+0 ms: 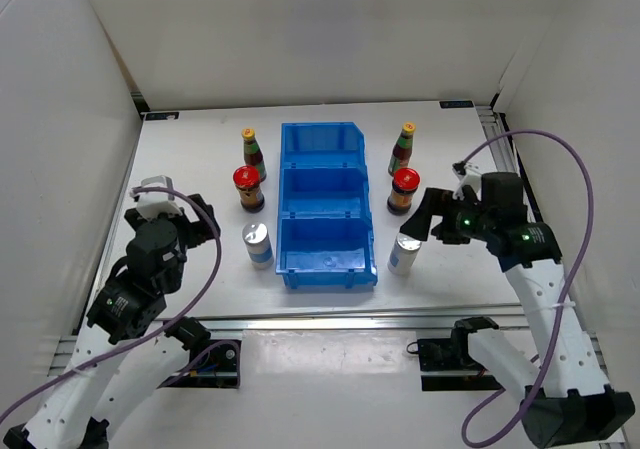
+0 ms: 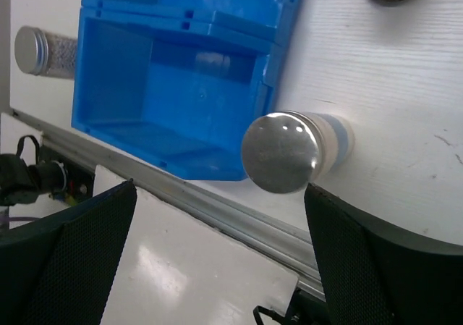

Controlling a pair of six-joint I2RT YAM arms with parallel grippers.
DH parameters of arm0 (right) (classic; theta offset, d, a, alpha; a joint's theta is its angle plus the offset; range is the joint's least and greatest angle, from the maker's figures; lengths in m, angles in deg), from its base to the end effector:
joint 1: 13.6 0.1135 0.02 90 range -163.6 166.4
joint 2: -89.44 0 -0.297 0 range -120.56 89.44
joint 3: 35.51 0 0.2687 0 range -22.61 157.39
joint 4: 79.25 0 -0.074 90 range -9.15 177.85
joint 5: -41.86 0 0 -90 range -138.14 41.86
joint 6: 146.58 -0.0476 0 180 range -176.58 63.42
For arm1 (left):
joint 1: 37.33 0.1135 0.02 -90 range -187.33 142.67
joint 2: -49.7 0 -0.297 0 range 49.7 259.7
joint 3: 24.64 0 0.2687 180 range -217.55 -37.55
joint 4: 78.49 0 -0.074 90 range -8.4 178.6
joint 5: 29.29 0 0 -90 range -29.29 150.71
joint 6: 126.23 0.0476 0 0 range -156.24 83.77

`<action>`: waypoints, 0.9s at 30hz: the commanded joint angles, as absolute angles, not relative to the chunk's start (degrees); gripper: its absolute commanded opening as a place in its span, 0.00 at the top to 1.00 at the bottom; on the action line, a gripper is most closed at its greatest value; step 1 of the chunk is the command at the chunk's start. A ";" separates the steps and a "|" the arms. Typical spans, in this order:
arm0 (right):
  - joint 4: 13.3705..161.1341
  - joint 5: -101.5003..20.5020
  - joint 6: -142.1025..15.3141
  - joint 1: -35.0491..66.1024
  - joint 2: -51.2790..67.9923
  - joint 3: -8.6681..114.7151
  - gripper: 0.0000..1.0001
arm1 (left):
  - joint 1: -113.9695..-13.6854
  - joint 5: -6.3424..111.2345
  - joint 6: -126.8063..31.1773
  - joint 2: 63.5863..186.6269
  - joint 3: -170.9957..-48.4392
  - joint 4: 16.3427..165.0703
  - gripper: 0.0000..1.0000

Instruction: Organize the condiment bottles

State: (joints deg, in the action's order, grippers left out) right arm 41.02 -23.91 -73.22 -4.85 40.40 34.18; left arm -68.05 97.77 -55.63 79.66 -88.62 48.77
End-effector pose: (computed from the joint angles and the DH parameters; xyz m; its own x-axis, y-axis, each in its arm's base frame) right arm 0.1630 0.0448 0.3585 -0.7269 0.1523 -0.6697 -0.2562 0.8446 0.4702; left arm 0.0933 -0.0221 0.3762 -0.2327 -0.1701 -0.9576 -0.1700 0.9766 -0.1322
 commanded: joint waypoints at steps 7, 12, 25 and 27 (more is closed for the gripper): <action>41.88 -52.33 -79.60 15.21 33.98 35.40 0.00 | -73.80 92.95 -50.20 83.54 -90.11 49.58 0.00; 39.95 -65.35 -83.03 22.33 31.96 35.40 0.00 | -73.80 97.09 -50.82 82.84 -89.05 49.58 0.00; 44.33 -72.40 -86.28 23.40 27.13 31.89 0.00 | -73.80 99.99 -50.66 84.59 -86.16 50.19 0.00; 47.83 -71.27 -86.29 23.40 27.12 30.05 0.00 | -73.80 101.31 -49.16 83.98 -84.66 52.47 0.00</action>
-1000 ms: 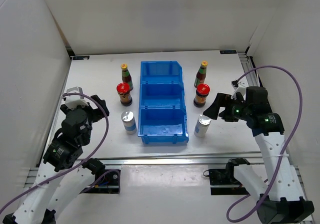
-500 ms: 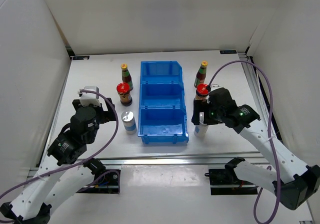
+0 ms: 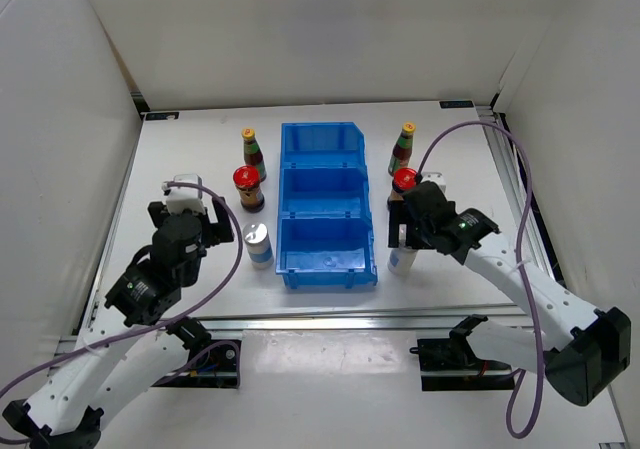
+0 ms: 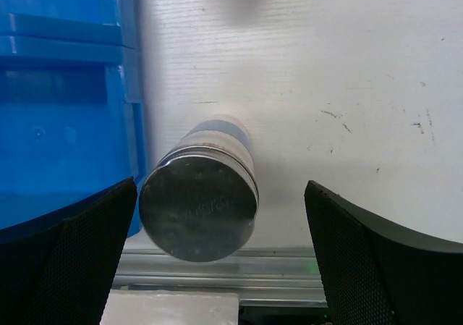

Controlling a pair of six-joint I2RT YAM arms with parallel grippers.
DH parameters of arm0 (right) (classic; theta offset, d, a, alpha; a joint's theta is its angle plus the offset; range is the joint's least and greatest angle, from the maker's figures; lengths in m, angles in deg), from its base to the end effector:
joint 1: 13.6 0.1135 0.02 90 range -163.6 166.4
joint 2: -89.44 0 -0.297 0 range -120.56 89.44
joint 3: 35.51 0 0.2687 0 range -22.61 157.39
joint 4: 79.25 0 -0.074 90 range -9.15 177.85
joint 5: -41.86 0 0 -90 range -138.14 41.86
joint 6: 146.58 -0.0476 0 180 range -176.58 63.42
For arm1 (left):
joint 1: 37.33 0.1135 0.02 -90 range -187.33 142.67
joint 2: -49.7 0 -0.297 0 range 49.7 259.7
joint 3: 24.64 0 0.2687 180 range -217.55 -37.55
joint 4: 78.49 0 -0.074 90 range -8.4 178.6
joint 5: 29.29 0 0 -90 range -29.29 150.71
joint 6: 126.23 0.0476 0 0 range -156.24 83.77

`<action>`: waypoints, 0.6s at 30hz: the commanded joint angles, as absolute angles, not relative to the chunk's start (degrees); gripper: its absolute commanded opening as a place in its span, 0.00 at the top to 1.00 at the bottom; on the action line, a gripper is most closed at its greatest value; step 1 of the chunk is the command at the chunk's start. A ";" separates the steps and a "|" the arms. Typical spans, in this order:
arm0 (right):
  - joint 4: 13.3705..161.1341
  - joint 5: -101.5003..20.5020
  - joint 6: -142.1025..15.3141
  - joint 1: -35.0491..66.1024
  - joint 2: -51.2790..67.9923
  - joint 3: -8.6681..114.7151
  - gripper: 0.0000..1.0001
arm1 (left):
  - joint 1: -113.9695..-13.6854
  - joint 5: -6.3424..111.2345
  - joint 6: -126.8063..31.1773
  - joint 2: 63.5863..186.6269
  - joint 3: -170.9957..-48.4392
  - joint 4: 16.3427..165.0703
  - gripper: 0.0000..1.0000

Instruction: Organize the condiment bottles

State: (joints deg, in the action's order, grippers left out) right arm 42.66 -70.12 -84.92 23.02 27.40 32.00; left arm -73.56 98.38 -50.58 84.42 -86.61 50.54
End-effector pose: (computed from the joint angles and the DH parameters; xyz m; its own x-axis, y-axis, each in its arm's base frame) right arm 0.1872 0.1169 0.3076 -0.7373 0.0005 -0.6755 -0.0236 0.9994 0.0264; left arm 0.1116 -0.0457 0.3608 -0.3185 -0.0099 -0.9479 -0.0644 0.9979 0.0113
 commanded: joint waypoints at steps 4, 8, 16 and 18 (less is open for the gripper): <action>50.76 -69.85 -86.81 23.40 26.60 26.61 0.00 | -73.80 102.37 -48.63 82.48 -82.72 54.41 0.00; 51.29 -69.85 -86.81 23.40 26.07 25.99 0.00 | -73.80 102.37 -48.01 81.87 -81.58 55.46 0.00; 53.66 -68.80 -85.14 23.40 22.21 25.99 0.22 | -73.80 102.89 -47.49 82.92 -81.58 55.47 0.00; 53.66 -68.79 -85.14 23.40 21.67 26.51 0.30 | -73.80 102.89 -47.48 82.92 -81.05 55.47 0.00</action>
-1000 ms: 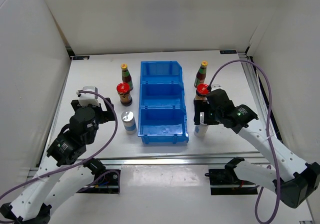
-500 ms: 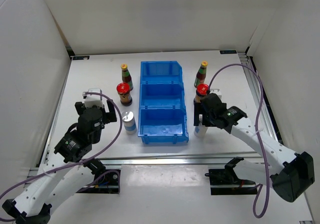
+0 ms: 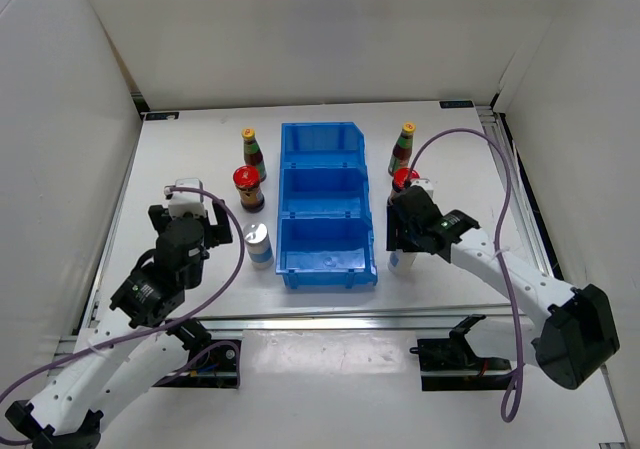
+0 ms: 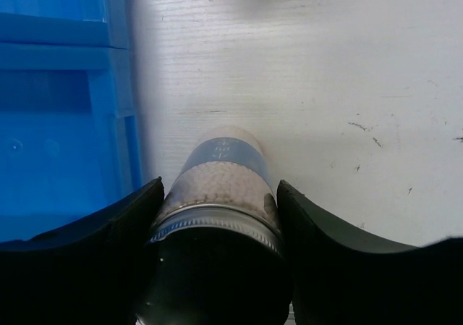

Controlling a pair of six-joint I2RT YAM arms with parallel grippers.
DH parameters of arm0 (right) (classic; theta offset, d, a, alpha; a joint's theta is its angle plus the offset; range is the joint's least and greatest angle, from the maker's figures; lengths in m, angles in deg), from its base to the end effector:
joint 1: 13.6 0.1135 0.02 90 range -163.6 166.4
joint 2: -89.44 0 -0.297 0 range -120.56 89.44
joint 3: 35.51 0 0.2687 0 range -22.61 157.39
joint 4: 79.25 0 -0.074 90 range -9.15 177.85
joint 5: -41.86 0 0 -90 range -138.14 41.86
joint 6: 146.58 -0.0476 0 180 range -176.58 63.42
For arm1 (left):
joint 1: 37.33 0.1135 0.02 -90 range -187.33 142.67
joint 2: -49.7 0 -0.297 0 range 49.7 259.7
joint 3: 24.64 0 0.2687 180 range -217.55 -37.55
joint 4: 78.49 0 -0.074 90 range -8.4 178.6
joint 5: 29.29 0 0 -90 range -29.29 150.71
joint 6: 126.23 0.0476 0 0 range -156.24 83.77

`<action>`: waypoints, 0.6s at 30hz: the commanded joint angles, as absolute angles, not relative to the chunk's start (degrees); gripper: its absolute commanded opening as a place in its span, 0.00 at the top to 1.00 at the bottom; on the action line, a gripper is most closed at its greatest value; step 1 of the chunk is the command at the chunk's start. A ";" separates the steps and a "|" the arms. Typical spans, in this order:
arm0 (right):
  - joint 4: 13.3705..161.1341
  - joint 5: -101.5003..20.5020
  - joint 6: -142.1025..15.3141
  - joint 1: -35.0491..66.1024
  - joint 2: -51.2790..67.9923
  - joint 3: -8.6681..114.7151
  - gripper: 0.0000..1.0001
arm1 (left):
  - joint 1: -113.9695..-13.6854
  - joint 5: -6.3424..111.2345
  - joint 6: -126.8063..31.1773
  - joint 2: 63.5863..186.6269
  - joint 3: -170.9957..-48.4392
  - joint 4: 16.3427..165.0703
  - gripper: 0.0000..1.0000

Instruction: Organize the condiment bottles

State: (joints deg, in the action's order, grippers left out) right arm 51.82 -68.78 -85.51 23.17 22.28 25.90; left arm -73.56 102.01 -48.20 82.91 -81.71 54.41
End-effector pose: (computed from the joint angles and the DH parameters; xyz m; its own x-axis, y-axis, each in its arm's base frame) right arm 0.2028 0.1306 0.2636 -0.7641 -0.0058 -0.6451 -0.0312 0.9991 0.0279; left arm 0.1138 -0.0445 0.3416 -0.3020 0.0281 -0.9529 -0.1102 0.9918 0.0642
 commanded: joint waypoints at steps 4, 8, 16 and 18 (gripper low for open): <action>51.12 -69.49 -85.14 23.40 21.67 27.75 0.51 | -73.80 102.89 -47.48 82.92 -81.05 56.00 0.00; 47.25 -71.43 -85.67 23.40 24.48 30.73 0.61 | -73.80 102.89 -47.48 83.45 -81.05 56.00 0.00; 41.53 -74.42 -84.53 25.24 29.31 42.24 0.77 | -73.80 102.89 -47.48 85.03 -81.05 56.00 0.00; 42.14 -73.54 -84.53 25.94 29.32 44.61 0.77 | -73.80 102.89 -47.48 85.03 -81.05 56.00 0.00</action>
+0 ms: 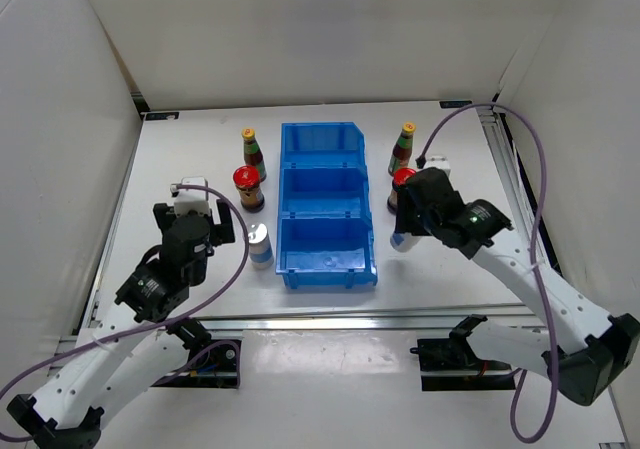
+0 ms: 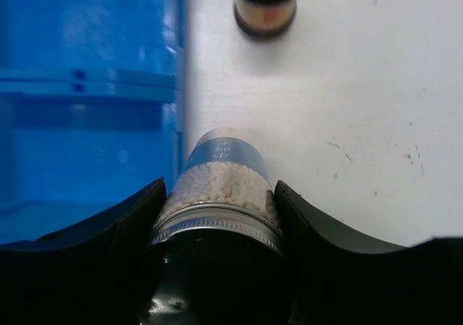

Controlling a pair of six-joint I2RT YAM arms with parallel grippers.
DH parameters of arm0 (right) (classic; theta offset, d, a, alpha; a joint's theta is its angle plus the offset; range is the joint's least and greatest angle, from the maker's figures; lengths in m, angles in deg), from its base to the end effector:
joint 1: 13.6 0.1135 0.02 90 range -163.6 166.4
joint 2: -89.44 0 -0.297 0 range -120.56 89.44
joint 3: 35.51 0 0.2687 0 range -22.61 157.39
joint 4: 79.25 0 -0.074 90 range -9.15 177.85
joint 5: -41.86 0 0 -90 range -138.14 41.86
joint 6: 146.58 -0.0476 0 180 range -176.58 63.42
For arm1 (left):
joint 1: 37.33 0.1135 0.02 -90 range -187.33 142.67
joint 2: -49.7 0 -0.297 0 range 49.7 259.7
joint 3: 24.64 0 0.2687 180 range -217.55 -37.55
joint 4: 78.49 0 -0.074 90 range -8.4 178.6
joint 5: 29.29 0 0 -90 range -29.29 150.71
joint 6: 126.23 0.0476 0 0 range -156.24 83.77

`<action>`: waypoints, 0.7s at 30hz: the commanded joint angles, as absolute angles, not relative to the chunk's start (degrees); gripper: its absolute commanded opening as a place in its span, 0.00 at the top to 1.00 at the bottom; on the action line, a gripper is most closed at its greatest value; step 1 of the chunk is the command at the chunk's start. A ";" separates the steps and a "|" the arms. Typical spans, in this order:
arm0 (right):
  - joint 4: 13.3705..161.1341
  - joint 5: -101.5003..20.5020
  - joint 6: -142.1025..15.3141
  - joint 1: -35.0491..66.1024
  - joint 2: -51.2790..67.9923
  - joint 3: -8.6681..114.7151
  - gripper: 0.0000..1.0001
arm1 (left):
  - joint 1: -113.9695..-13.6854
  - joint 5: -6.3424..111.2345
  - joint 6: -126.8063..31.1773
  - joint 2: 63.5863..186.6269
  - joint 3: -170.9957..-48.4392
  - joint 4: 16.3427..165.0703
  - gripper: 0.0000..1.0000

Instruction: Organize the condiment bottles

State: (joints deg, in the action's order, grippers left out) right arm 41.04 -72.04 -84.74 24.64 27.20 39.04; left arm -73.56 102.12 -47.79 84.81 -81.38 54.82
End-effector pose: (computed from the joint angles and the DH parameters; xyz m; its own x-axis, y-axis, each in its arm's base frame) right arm 0.1877 0.1233 0.3471 -0.6751 0.0173 -0.7375 -0.0362 0.9977 0.0565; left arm 0.1204 -0.0492 0.3369 -0.3267 0.0531 -0.9436 -0.1077 0.9898 0.0930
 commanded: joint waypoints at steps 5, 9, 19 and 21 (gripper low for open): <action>43.55 -73.01 -82.60 31.04 24.06 52.43 0.77 | -73.80 102.89 -47.48 85.03 -81.05 56.00 0.00; 44.87 -74.94 -82.07 36.22 17.56 55.44 0.77 | -73.80 102.89 -47.48 85.65 -81.05 56.00 0.00; 45.75 -74.33 -83.30 39.84 3.57 58.78 0.80 | -73.80 102.89 -46.96 86.17 -81.05 56.00 0.00; 45.75 -73.63 -82.69 39.84 1.47 59.65 0.80 | -73.80 102.89 -46.96 86.18 -81.05 56.00 0.00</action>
State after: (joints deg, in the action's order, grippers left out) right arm 43.99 -72.00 -83.08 39.83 0.73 54.29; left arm -73.56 102.12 -47.35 85.97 -81.38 54.82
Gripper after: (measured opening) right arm 0.636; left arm 1.000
